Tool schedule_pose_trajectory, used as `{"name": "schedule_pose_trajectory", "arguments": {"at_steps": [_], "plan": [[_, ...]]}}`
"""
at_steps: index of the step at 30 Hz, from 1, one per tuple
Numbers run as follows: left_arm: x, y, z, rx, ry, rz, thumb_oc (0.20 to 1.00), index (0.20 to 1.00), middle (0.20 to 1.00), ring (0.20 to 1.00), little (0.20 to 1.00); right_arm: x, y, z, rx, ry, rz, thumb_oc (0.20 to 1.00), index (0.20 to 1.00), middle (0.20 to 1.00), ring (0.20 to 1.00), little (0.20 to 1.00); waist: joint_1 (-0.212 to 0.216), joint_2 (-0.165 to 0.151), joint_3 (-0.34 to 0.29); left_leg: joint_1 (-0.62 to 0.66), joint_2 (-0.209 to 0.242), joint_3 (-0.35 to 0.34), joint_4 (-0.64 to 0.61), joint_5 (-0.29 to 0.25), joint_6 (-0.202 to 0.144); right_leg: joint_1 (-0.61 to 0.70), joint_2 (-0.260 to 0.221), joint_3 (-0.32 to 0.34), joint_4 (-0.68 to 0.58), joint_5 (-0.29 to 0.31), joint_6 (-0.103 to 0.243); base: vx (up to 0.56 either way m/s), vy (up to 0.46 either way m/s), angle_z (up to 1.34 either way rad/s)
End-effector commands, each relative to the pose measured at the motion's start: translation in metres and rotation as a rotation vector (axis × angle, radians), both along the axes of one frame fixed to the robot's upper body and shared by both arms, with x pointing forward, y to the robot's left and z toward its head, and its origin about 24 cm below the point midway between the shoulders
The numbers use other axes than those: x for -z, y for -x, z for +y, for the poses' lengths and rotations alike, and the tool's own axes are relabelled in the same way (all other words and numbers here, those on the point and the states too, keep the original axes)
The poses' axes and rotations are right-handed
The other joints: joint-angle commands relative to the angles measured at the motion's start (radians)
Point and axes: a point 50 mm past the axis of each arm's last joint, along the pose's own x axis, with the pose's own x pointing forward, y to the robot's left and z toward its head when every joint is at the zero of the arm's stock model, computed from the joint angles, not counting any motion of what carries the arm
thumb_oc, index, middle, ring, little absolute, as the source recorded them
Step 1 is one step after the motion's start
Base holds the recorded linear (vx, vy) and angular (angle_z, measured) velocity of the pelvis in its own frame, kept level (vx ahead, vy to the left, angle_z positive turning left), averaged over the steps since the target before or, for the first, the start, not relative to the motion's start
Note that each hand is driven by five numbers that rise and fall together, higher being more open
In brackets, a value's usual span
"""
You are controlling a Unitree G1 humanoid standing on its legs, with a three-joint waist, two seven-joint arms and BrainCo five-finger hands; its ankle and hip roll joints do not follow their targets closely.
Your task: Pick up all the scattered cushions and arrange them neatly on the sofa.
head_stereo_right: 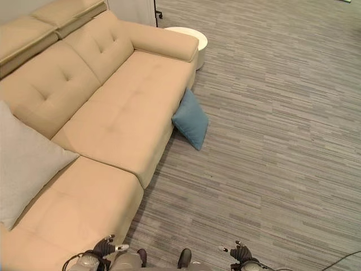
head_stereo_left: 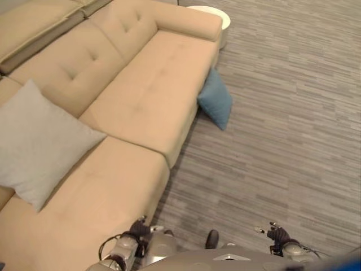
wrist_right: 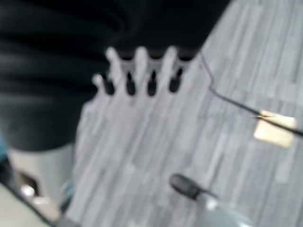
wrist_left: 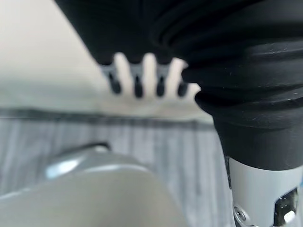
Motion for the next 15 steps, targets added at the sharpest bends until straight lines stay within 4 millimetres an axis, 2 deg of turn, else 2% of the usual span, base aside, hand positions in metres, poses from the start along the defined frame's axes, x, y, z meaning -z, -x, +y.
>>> {"name": "schedule_pose_trajectory", "arguments": {"at_steps": [1,2,3,4,6,9,11,13,15], "plan": [[0.000,-0.012,-0.023,0.037,0.038,-0.029,1.000,1.000,1.000,1.000,1.000,-0.009,-0.014,-0.016,-0.001,0.044,-0.050,1.000,1.000,1.000,1.000,1.000,0.032,0.011,0.033,0.052,-0.102,-0.084,-0.193,-0.030,0.034,-0.021,0.007,0.086,0.058,0.027,0.128,0.14,-0.082,-0.81],[0.000,-0.012,-0.023,0.038,0.037,-0.030,1.000,1.000,1.000,1.000,1.000,-0.009,-0.016,-0.015,-0.006,0.045,-0.055,1.000,1.000,1.000,1.000,1.000,0.034,0.010,0.029,0.047,-0.113,-0.084,-0.236,-0.041,0.044,-0.018,0.011,0.096,0.056,0.023,0.130,0.29,-0.067,-0.92],[0.000,-0.014,-0.026,0.059,0.035,-0.027,1.000,1.000,1.000,1.000,1.000,-0.010,-0.019,-0.013,-0.021,0.049,-0.059,1.000,1.000,1.000,1.000,1.000,0.046,0.022,0.022,0.012,-0.137,-0.097,-0.338,0.019,0.048,0.001,0.035,0.125,0.056,0.006,0.128,0.25,-0.041,-0.53],[0.000,-0.014,-0.026,0.059,0.035,-0.027,1.000,1.000,1.000,1.000,1.000,-0.010,-0.019,-0.013,-0.021,0.049,-0.059,1.000,1.000,1.000,1.000,1.000,0.047,0.021,0.023,0.015,-0.138,-0.096,-0.340,0.019,0.049,0.002,0.034,0.126,0.056,0.005,0.128,0.26,-0.037,-0.21],[0.000,-0.016,-0.028,0.070,0.035,-0.032,1.000,1.000,1.000,1.000,1.000,-0.010,-0.022,-0.013,-0.028,0.054,-0.064,1.000,1.000,1.000,1.000,1.000,0.064,0.026,0.022,-0.019,-0.155,-0.117,-0.350,0.057,0.043,0.016,0.052,0.154,0.064,-0.010,0.124,0.19,-0.011,-0.37],[0.000,-0.012,-0.023,0.029,0.032,-0.029,1.000,1.000,1.000,1.000,1.000,-0.009,-0.021,-0.010,-0.045,0.050,-0.052,1.000,1.000,1.000,1.000,1.000,0.074,0.032,-0.008,0.054,-0.160,-0.145,-0.386,0.031,0.073,0.038,0.049,0.182,0.107,-0.051,0.126,0.29,0.078,-1.00],[0.001,-0.011,-0.022,0.024,0.031,-0.025,1.000,1.000,1.000,1.000,1.000,-0.008,-0.021,-0.008,-0.052,0.047,-0.048,1.000,1.000,1.000,1.000,1.000,0.077,0.035,-0.010,0.077,-0.157,-0.136,-0.403,0.026,0.081,0.035,0.047,0.182,0.138,-0.057,0.132,0.16,0.076,-0.42],[0.000,-0.012,-0.019,0.018,0.026,-0.029,1.000,1.000,1.000,1.000,1.000,-0.008,-0.022,-0.007,-0.063,0.047,-0.040,1.000,1.000,1.000,1.000,1.000,0.083,0.042,-0.011,0.122,-0.152,-0.118,-0.406,-0.001,0.113,-0.036,0.019,0.175,0.319,-0.019,0.185,0.18,0.092,-0.43],[-0.002,-0.017,-0.017,0.011,0.025,-0.046,1.000,1.000,1.000,1.000,1.000,-0.009,-0.027,-0.006,-0.064,0.046,-0.055,1.000,1.000,1.000,1.000,1.000,0.072,0.050,0.001,0.143,-0.148,-0.126,-0.400,-0.011,0.129,-0.098,0.009,0.173,0.440,0.033,0.214,0.11,0.027,-0.73]]}}
